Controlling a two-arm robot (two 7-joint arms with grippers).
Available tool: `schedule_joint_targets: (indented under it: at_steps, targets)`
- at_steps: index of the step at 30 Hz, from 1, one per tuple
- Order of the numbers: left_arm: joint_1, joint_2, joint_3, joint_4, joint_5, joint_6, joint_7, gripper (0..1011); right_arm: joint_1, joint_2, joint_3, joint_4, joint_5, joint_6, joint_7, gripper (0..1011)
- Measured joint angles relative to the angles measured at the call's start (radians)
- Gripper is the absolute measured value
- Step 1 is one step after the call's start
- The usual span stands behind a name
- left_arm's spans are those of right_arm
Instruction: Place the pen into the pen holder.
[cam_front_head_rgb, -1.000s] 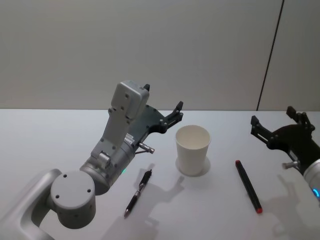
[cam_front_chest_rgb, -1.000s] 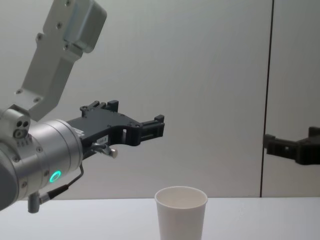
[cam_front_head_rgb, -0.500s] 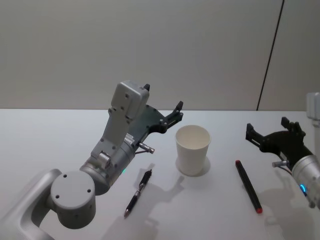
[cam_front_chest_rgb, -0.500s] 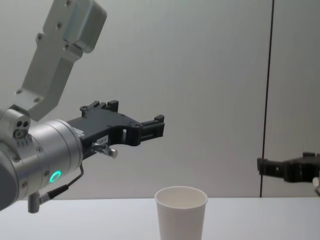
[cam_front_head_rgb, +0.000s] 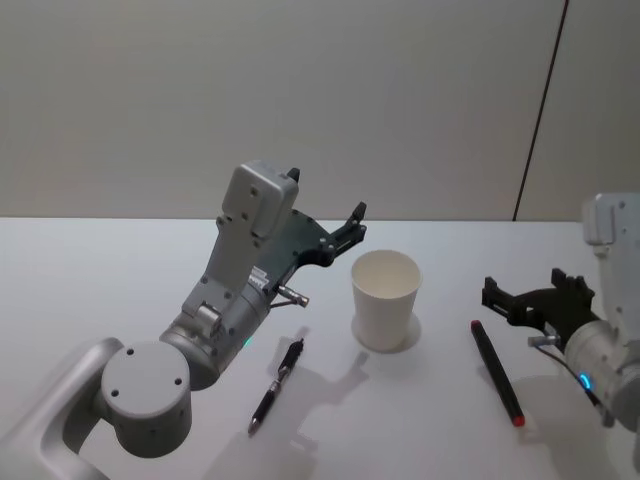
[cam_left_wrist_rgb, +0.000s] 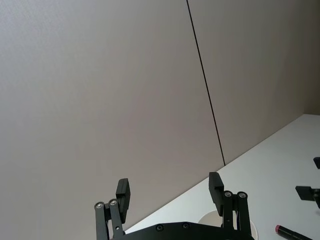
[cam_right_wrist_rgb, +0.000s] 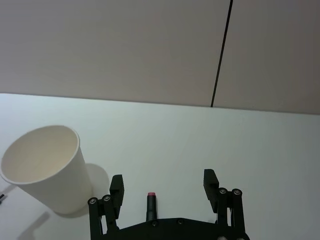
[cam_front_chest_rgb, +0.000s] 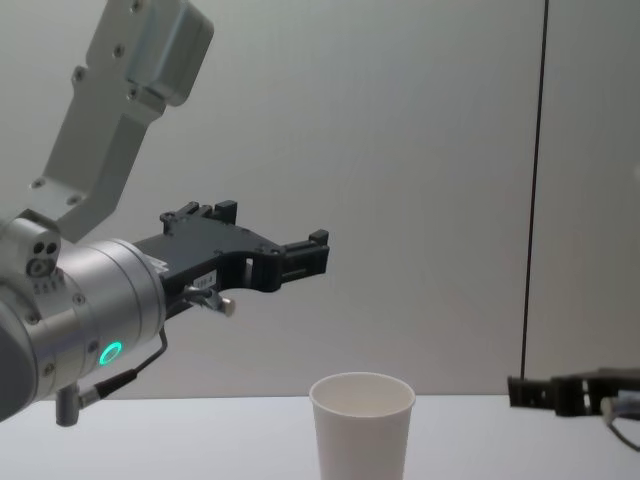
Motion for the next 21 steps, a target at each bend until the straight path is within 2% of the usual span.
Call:
schedule_joint_targets:
  at_steps: [11,21]
  targets:
    - [0.0,0.0,0.0,0.0,0.0,0.0,0.0,1004,0.024,-0.033,-0.011,0.048,-0.007,0.096,-0.027,1002]
    - [0.0,0.0,0.0,0.0,0.0,0.0,0.0,1004,0.047,-0.061,-0.018,0.093,-0.022,0.154,-0.054,1002]
